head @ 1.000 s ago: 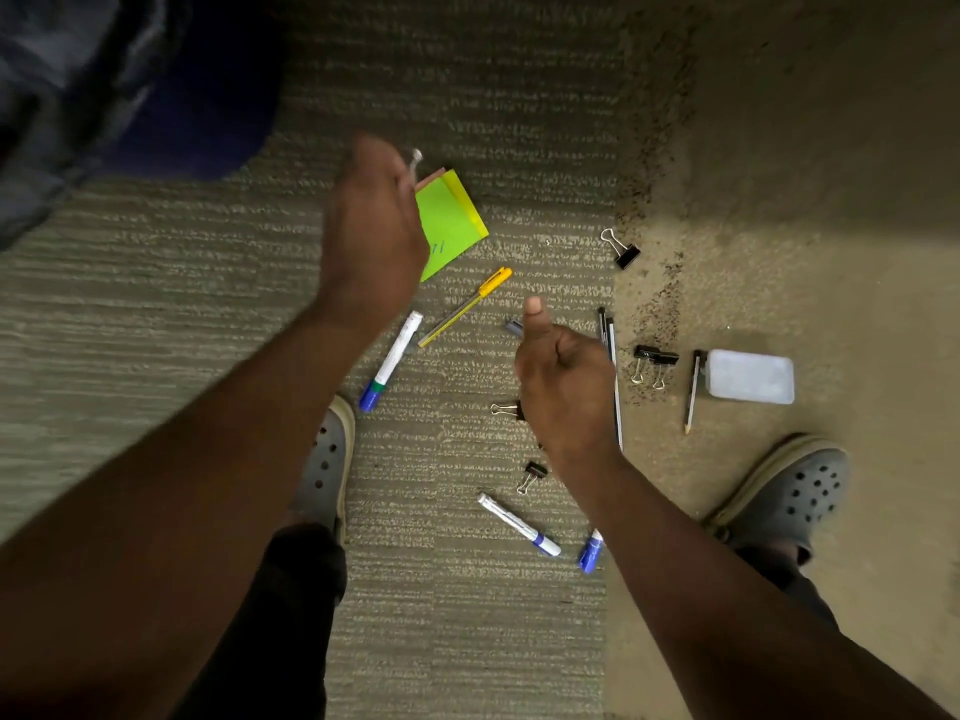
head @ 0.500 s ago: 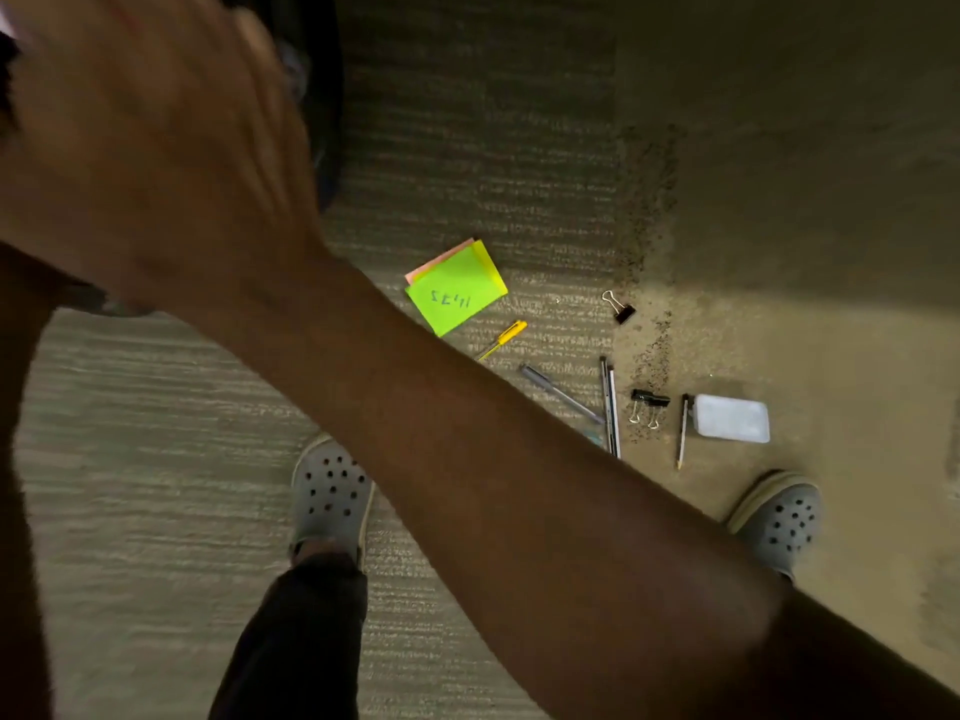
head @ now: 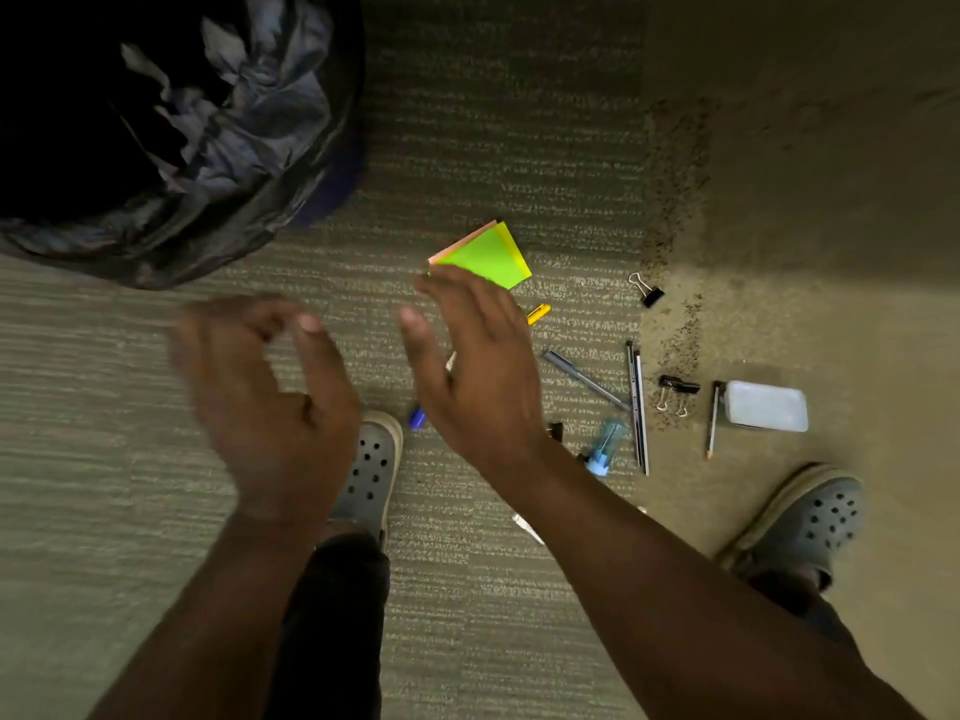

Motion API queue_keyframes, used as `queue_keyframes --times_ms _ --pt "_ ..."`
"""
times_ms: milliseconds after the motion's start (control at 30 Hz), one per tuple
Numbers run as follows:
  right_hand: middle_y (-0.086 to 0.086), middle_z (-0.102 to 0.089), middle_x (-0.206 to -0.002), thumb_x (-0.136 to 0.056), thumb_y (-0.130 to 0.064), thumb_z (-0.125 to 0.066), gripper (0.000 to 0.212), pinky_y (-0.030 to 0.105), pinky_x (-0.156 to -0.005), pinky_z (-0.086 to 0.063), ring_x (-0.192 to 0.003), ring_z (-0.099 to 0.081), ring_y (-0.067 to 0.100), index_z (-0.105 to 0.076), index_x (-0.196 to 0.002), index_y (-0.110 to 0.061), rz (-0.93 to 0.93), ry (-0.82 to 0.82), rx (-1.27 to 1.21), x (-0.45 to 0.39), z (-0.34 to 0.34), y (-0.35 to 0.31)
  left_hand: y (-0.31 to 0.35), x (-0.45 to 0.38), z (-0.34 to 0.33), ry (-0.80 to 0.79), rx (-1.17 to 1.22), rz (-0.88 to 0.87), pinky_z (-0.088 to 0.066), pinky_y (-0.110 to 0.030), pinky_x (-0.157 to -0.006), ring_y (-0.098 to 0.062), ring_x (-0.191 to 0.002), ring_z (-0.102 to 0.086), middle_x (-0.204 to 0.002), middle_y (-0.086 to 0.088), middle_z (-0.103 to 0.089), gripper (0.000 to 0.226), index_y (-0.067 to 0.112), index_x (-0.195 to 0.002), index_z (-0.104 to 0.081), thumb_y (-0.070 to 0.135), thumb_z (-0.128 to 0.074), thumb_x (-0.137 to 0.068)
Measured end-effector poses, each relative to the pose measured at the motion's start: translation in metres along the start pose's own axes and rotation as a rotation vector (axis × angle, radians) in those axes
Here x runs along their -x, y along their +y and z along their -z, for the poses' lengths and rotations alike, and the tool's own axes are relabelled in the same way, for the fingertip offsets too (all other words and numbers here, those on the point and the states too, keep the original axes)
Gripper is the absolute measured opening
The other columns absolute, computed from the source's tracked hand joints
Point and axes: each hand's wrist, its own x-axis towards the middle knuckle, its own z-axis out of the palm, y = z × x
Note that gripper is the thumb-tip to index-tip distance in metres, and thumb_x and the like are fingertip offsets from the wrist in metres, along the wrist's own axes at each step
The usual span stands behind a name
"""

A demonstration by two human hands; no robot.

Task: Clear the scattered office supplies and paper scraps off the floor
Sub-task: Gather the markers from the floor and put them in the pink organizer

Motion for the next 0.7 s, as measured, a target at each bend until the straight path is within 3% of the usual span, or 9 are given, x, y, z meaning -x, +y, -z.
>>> queue_keyframes --times_ms 100,200,333,467,600,700 --pt "0.008 -0.065 -0.116 -0.098 -0.030 -0.048 0.031 0.042 -0.094 -0.044 -0.108 -0.057 0.025 -0.065 -0.111 -0.008 -0.091 -0.131 0.104 0.033 0.003 0.049 0.005 0.035 -0.020 -0.328 0.023 0.186 -0.039 -0.022 -0.085 -0.021 -0.093 -0.052 -0.100 -0.009 -0.056 0.012 0.003 -0.100 -0.058 0.012 -0.056 -0.091" --pt "0.008 -0.067 -0.109 -0.097 -0.030 -0.049 0.029 0.039 -0.090 -0.047 -0.101 -0.060 0.028 -0.065 -0.108 -0.009 -0.124 -0.281 0.218 0.061 0.007 0.094 -0.002 0.065 -0.051 -0.644 0.033 0.276 -0.045 -0.034 -0.089 -0.029 -0.102 -0.055 -0.110 -0.013 -0.058 0.029 0.003 -0.113 -0.059 0.008 -0.063 -0.085" --pt "0.010 -0.066 -0.114 -0.094 -0.029 -0.051 0.030 0.039 -0.094 -0.047 -0.107 -0.059 0.030 -0.063 -0.114 -0.010 -0.152 -0.431 0.346 0.073 0.010 0.135 -0.022 0.079 -0.093 -0.775 -0.068 0.362 -0.045 -0.045 -0.092 -0.039 -0.109 -0.052 -0.121 -0.020 -0.054 0.047 0.003 -0.125 -0.054 0.011 -0.065 -0.080" --pt "0.011 -0.067 -0.111 -0.093 -0.025 -0.052 0.027 0.037 -0.092 -0.047 -0.105 -0.058 0.029 -0.063 -0.113 -0.011 -0.102 -0.445 0.401 0.055 0.007 0.155 -0.038 0.079 -0.130 -0.890 -0.218 0.512 -0.045 -0.046 -0.090 -0.040 -0.113 -0.050 -0.127 -0.021 -0.050 0.061 0.009 -0.132 -0.045 0.023 -0.071 -0.079" --pt "0.011 -0.067 -0.103 -0.093 -0.019 -0.053 0.021 0.036 -0.080 -0.050 -0.097 -0.058 0.029 -0.065 -0.107 -0.010 -0.121 -0.461 0.393 0.035 0.004 0.166 -0.046 0.085 -0.146 -1.055 -0.301 0.474 -0.048 -0.045 -0.089 -0.038 -0.110 -0.054 -0.119 -0.019 -0.054 0.046 0.008 -0.119 -0.047 0.021 -0.069 -0.081" --pt "0.010 -0.066 -0.097 -0.093 -0.016 -0.051 0.018 0.035 -0.075 -0.050 -0.093 -0.057 0.027 -0.065 -0.102 -0.010 -0.157 -0.490 0.417 0.030 0.004 0.175 -0.048 0.091 -0.150 -1.060 -0.357 0.457 -0.049 -0.047 -0.087 -0.037 -0.108 -0.057 -0.118 -0.017 -0.055 0.035 0.008 -0.117 -0.048 0.017 -0.063 -0.086"
